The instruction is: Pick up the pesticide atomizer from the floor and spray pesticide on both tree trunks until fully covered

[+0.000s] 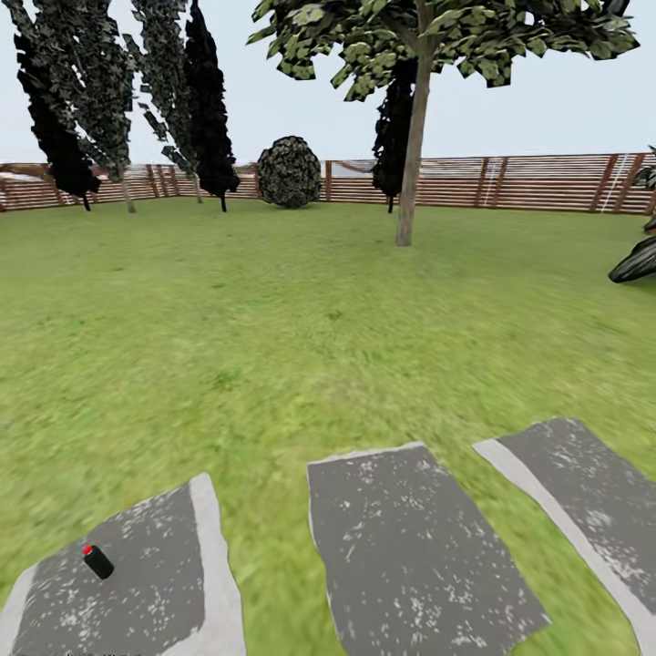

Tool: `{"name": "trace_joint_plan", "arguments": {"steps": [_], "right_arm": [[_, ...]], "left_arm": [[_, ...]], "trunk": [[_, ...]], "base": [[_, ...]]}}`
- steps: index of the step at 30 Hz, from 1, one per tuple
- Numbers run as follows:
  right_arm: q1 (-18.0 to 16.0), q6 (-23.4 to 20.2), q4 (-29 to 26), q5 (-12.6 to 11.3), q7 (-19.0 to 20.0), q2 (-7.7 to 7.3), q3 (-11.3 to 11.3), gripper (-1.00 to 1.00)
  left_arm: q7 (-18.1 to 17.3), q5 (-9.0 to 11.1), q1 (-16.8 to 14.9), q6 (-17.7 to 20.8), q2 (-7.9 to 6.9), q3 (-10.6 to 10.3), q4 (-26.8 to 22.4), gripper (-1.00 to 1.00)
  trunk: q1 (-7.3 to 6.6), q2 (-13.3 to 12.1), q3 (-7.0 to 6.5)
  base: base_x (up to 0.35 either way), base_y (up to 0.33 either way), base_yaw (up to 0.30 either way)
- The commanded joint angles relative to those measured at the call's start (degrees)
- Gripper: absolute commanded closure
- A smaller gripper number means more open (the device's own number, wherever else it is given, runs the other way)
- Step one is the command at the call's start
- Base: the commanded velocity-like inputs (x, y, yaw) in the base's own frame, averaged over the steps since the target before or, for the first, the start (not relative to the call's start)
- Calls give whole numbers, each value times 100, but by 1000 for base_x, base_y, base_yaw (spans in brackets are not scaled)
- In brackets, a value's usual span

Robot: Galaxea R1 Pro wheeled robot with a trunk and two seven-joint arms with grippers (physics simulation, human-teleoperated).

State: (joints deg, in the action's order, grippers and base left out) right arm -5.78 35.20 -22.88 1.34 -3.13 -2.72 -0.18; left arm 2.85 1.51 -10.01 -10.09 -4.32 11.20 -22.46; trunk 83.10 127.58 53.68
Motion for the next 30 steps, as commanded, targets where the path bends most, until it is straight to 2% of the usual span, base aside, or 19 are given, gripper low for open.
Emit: {"name": "trace_joint_plan", "arguments": {"steps": [1,30], "right_arm": [[-2,13,3,16,-21,0,0,-100],[-2,13,3,16,-21,-1,3,-100]], "left_arm": [[5,16,-5,-19,1,5,4,-100],[5,16,-3,-20,1,5,4,-100]], "trunk": [[1,2,5],[1,2,5]], "base": [[161,-245,276],[180,-249,277]]}}
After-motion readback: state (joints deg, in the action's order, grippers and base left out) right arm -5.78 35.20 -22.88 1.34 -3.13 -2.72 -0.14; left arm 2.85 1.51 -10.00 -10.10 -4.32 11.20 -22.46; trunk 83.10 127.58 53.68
